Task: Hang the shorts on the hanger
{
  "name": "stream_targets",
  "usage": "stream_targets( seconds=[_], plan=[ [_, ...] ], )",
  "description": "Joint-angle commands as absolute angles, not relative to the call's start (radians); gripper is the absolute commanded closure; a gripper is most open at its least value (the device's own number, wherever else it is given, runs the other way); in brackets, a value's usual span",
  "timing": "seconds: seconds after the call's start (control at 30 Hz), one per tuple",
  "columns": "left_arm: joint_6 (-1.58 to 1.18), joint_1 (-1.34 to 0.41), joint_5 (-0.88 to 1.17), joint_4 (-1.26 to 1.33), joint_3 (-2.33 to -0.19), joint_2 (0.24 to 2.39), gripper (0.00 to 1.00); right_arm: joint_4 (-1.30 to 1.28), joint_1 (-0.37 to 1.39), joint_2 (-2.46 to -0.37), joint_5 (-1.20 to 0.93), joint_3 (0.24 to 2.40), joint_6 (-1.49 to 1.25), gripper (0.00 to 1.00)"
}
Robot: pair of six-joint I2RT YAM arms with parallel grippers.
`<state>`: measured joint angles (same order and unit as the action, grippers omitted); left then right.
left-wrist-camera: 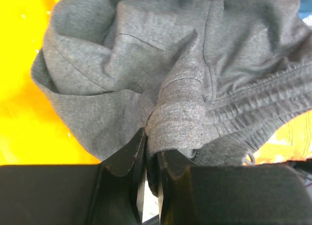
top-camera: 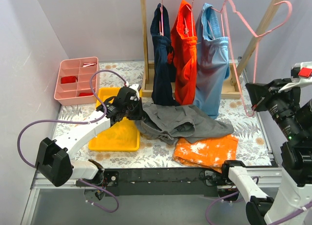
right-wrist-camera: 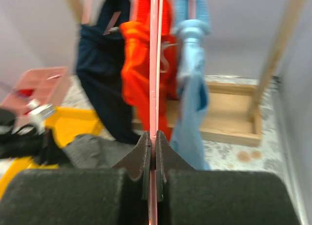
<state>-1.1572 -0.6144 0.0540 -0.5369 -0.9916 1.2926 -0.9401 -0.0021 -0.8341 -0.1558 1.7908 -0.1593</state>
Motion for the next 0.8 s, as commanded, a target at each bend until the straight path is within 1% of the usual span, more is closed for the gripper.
stream_targets(
  seconds=[0.0, 0.07, 0.17, 0.27, 0.3, 0.37, 0.4, 0.5, 0.67, 0.77],
  plan=[
    [-1.170, -0.591, 0.012, -0.518, -0.991, 1.262, 0.90, -0.928, 0.055, -0.841, -0.440, 1.802, -0.189, 0.99],
    [-1.177, -0.583, 0.012, -0.520, -0.997, 1.266, 0.90, -0.911, 0.081, -0.856, -0.509, 1.790, -0.210, 0.99],
    [-1.180, -0.575, 0.012, -0.537, -1.015, 1.273, 0.90, -0.856, 0.129, -0.900, -0.697, 1.738, -0.239, 0.99],
    [-1.180, -0.563, 0.012, -0.546, -1.029, 1.287, 0.90, -0.853, 0.214, -0.952, -0.709, 1.718, -0.236, 0.99],
    [-1.180, -0.555, 0.012, -0.554, -1.031, 1.293, 0.90, -0.870, 0.279, -0.991, -0.672, 1.735, -0.213, 0.99],
    [-1.180, -0.545, 0.012, -0.557, -1.042, 1.308, 0.91, -0.943, 0.349, -1.029, -0.602, 1.753, -0.189, 0.99],
    [-1.184, -0.535, 0.012, -0.560, -1.042, 1.312, 0.91, -0.975, 0.427, -1.066, -0.500, 1.784, -0.152, 0.99],
    [-1.189, -0.517, 0.012, -0.558, -1.035, 1.312, 0.92, -1.037, 0.556, -1.077, -0.303, 1.770, -0.126, 0.99],
    [-1.195, -0.482, 0.011, -0.563, -1.019, 1.318, 0.92, -1.080, 0.653, -1.045, -0.170, 1.687, -0.110, 0.99],
    [-1.192, -0.463, 0.012, -0.563, -1.012, 1.325, 0.92, -1.107, 0.664, -1.014, -0.164, 1.638, -0.118, 0.99]
  ],
)
